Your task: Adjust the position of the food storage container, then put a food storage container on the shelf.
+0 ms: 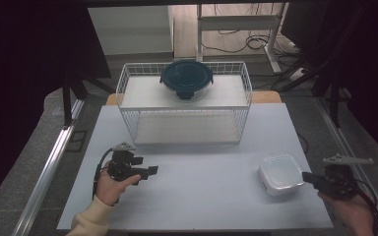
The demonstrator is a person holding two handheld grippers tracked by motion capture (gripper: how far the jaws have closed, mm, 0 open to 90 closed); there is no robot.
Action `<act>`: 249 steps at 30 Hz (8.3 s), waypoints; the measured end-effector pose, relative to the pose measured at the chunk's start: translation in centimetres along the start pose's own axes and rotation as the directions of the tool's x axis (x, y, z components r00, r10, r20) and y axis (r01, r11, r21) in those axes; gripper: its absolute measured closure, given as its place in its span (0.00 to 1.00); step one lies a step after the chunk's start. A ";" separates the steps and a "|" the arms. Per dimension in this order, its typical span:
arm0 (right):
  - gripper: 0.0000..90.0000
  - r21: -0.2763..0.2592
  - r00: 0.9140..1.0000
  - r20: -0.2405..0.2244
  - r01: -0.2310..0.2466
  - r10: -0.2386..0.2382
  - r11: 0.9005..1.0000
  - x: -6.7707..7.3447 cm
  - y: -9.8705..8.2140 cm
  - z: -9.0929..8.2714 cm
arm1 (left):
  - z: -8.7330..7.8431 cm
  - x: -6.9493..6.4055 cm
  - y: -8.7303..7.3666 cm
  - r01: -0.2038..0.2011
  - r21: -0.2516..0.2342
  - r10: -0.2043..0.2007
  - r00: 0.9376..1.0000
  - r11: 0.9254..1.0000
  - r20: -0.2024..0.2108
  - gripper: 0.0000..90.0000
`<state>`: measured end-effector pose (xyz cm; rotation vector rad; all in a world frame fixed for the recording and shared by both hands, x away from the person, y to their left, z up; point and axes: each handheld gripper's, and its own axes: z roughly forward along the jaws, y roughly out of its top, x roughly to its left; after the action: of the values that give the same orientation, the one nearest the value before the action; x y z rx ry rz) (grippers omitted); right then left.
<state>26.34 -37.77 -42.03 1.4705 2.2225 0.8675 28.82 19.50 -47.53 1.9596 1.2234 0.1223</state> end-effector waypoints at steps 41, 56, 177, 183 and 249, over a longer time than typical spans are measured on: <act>0.99 0.204 0.980 -0.168 0.143 -0.109 0.968 5.9 -0.9 6.2 | -0.3 0.2 -0.1 0.017 -0.008 -0.017 1.000 1.000 -0.007 0.25; 0.99 0.165 0.944 -0.264 0.247 -0.198 0.955 10.7 0.3 8.2 | -0.3 0.4 -0.1 0.025 -0.009 -0.025 1.000 1.000 -0.010 0.25; 0.33 -0.033 0.908 -0.415 0.040 -0.050 0.999 15.1 5.1 10.5 | 1.1 -2.8 0.4 0.064 -0.002 -0.063 0.995 0.998 0.074 0.26; 0.36 -0.018 0.901 -0.433 0.025 -0.030 1.000 15.9 6.3 11.2 | 1.8 -2.8 0.6 0.100 0.010 -0.101 0.989 0.995 0.111 0.27; 0.90 0.116 0.730 -0.648 -0.187 0.217 0.976 14.0 4.8 12.0 | 3.8 -3.6 -0.1 0.249 0.068 -0.255 0.879 0.966 0.403 0.89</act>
<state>30.96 -19.99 -47.24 1.6234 2.5866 1.6394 28.63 14.44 -49.03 1.7033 1.1804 -0.4140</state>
